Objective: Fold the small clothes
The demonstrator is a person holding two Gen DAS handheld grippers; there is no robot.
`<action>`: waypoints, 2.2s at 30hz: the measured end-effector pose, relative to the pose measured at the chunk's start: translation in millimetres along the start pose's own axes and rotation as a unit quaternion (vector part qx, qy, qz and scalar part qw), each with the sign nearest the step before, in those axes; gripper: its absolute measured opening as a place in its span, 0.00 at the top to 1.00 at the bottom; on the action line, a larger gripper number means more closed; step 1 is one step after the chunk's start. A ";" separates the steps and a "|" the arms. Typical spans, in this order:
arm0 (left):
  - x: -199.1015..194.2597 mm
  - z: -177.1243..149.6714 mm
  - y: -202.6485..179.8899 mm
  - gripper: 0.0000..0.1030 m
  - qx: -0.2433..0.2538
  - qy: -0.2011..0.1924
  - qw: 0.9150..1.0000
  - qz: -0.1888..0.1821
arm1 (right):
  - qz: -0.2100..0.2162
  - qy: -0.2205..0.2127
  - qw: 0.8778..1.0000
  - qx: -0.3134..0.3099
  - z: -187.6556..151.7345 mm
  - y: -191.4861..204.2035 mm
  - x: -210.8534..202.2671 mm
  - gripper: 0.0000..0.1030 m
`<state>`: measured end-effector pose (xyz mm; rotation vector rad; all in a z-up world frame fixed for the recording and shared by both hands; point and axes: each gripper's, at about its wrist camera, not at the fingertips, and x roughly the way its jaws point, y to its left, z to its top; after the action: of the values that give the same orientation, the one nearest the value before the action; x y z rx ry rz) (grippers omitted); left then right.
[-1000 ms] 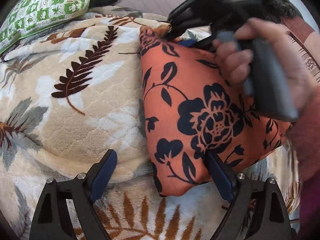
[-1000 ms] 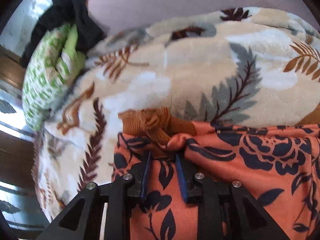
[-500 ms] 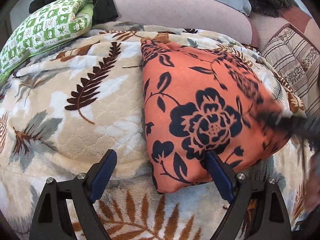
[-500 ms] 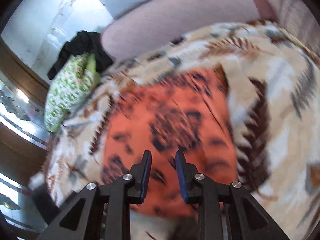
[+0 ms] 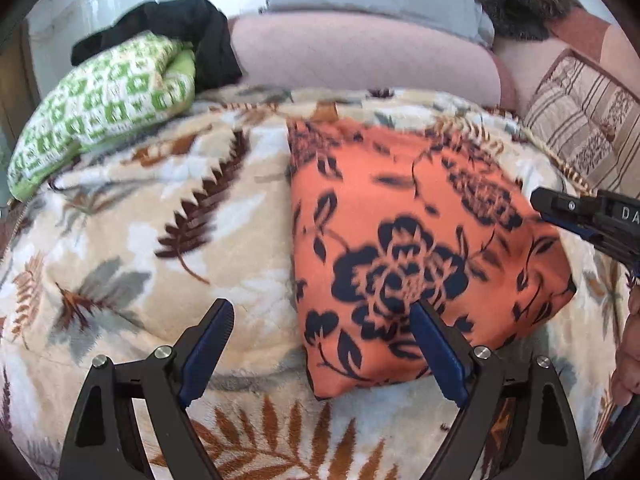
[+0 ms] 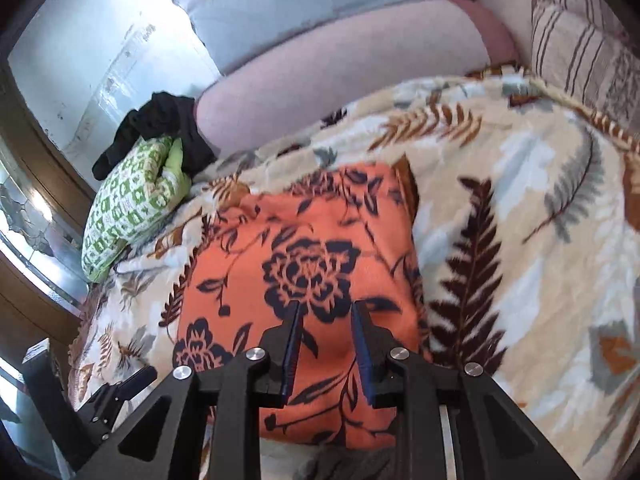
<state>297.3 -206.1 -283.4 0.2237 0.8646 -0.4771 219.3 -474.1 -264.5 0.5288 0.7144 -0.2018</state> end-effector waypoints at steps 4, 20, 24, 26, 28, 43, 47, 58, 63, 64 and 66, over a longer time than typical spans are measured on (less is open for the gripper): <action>-15.2 7.8 0.2 0.12 -0.005 -0.035 0.999 0.011 | 0.007 -0.015 1.000 0.016 3.4 -5.2 -7.4 0.73; 28.1 6.5 11.9 0.09 -0.050 0.044 0.997 0.032 | -0.018 0.059 0.998 0.018 -15.9 -1.7 27.9 0.72; 7.9 12.4 12.6 0.09 -0.054 -0.010 0.998 0.038 | -0.046 0.006 0.999 -0.014 -9.6 6.1 12.5 0.72; -0.1 16.2 14.7 0.09 -0.059 -0.028 0.997 0.038 | -0.078 -0.023 0.996 -0.044 -7.7 12.8 7.0 0.72; -7.2 19.5 17.2 0.09 -0.063 -0.044 0.996 0.044 | -0.101 -0.042 0.992 -0.062 -5.4 17.7 1.4 0.56; -15.4 22.4 26.5 0.09 -0.063 -0.071 0.994 0.052 | -0.181 -0.107 0.968 -0.135 -4.0 43.3 -26.9 0.24; -12.1 23.9 26.4 0.09 -0.068 -0.066 0.994 0.051 | -0.188 -0.110 0.965 -0.145 -4.5 44.8 -26.9 0.24; -5.0 25.0 31.1 0.09 -0.081 -0.048 0.994 0.056 | -0.191 -0.106 0.966 -0.142 -3.4 42.2 -22.3 0.24; -3.9 24.3 27.2 0.09 -0.073 -0.044 0.995 0.055 | -0.192 -0.106 0.965 -0.140 -2.7 41.1 -21.8 0.24; -3.8 24.2 26.9 0.09 -0.072 -0.044 0.995 0.055 | -0.193 -0.106 0.965 -0.140 -2.5 41.0 -21.3 0.24; -3.4 24.1 26.0 0.09 -0.070 -0.043 0.995 0.054 | -0.194 -0.104 0.965 -0.140 -2.2 40.6 -20.3 0.24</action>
<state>324.4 -191.5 -265.5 0.1188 0.7941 -0.3209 217.2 -438.4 -236.3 0.0903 0.6219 -0.5069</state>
